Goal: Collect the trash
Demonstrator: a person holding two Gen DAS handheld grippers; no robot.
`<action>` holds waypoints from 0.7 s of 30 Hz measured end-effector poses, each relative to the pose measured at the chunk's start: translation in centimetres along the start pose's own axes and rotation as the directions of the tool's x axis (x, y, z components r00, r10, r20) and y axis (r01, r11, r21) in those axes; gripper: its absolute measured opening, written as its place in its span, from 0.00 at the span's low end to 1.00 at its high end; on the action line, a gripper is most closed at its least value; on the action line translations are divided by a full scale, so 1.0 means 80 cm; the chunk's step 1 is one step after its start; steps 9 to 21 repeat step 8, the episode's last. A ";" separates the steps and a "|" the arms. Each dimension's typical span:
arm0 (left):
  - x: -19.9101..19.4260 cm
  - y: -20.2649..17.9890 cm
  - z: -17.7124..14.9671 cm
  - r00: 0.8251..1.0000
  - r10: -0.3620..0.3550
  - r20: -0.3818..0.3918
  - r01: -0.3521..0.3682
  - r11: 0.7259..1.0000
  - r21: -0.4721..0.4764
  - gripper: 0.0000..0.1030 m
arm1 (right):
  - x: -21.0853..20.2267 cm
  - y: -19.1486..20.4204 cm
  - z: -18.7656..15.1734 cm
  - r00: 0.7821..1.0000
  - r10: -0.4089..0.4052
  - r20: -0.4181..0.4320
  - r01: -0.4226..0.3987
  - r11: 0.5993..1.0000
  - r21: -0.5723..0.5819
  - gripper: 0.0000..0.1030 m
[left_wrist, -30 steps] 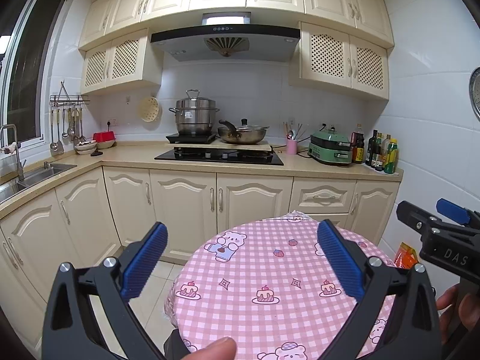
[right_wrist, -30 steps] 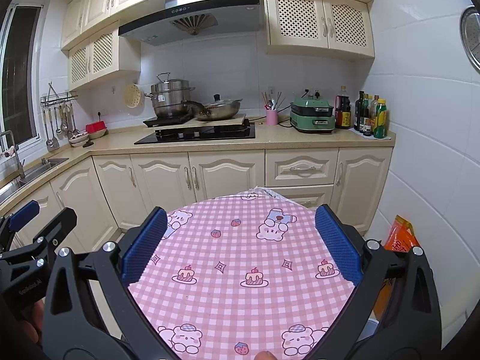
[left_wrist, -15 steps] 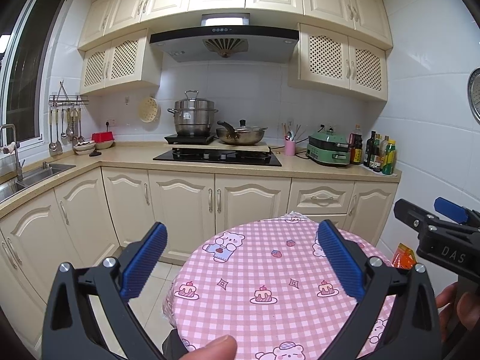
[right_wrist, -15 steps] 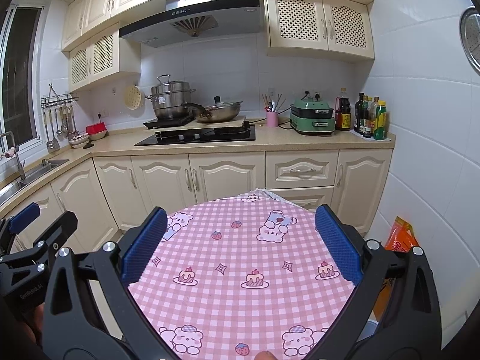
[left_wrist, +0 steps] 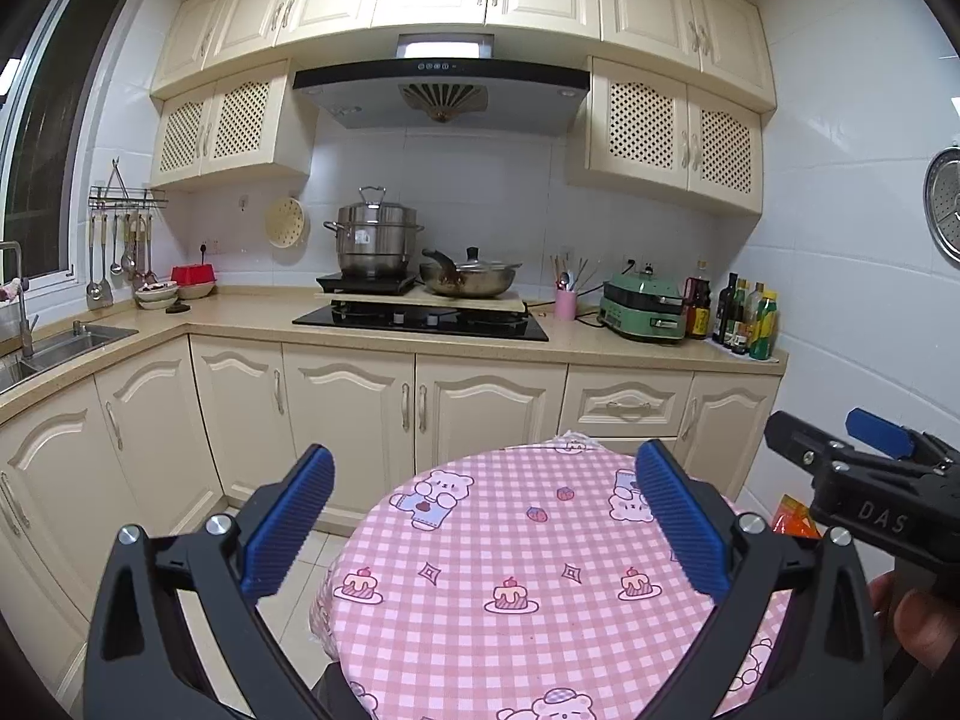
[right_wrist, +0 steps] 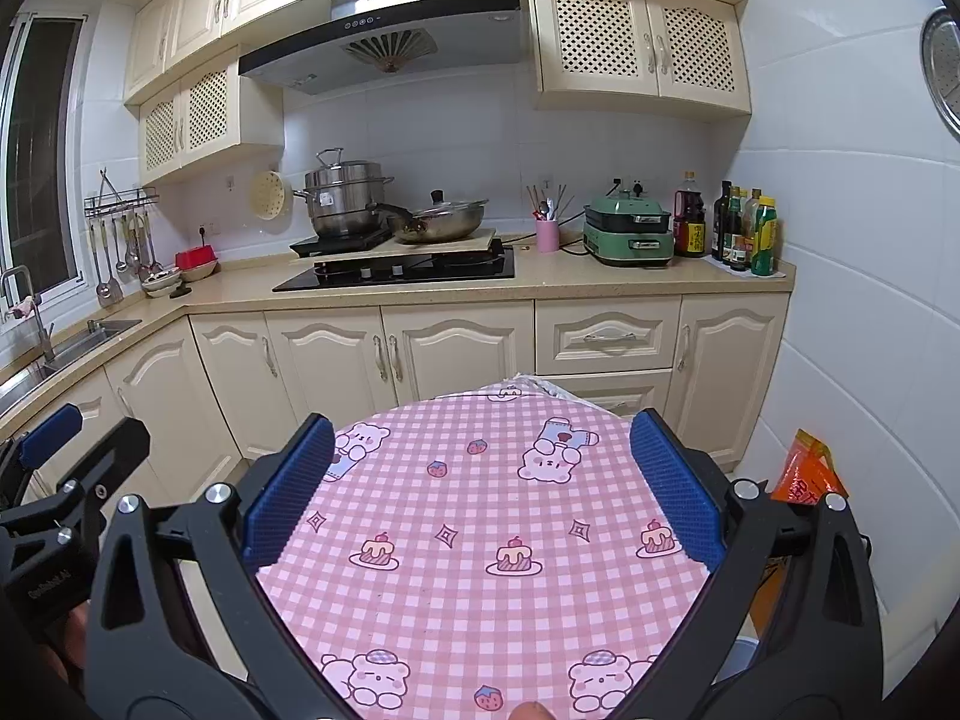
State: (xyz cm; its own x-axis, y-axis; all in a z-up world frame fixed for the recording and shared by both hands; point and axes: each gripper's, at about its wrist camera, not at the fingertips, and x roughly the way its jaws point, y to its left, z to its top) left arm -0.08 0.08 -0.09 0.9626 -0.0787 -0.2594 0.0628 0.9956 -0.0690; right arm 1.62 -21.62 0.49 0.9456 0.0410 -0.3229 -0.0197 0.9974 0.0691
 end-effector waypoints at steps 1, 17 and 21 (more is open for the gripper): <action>0.000 0.000 0.001 1.000 0.002 0.000 -0.002 1.000 0.001 0.96 | 0.001 0.000 0.000 1.000 0.000 0.000 0.000 1.000 -0.001 0.94; 0.001 0.001 0.002 1.000 0.024 -0.003 -0.024 1.000 0.006 0.96 | 0.001 0.005 -0.001 1.000 0.010 0.003 -0.010 1.000 -0.006 0.94; 0.001 0.001 0.002 1.000 0.024 -0.003 -0.024 1.000 0.006 0.96 | 0.001 0.005 -0.001 1.000 0.010 0.003 -0.010 1.000 -0.006 0.94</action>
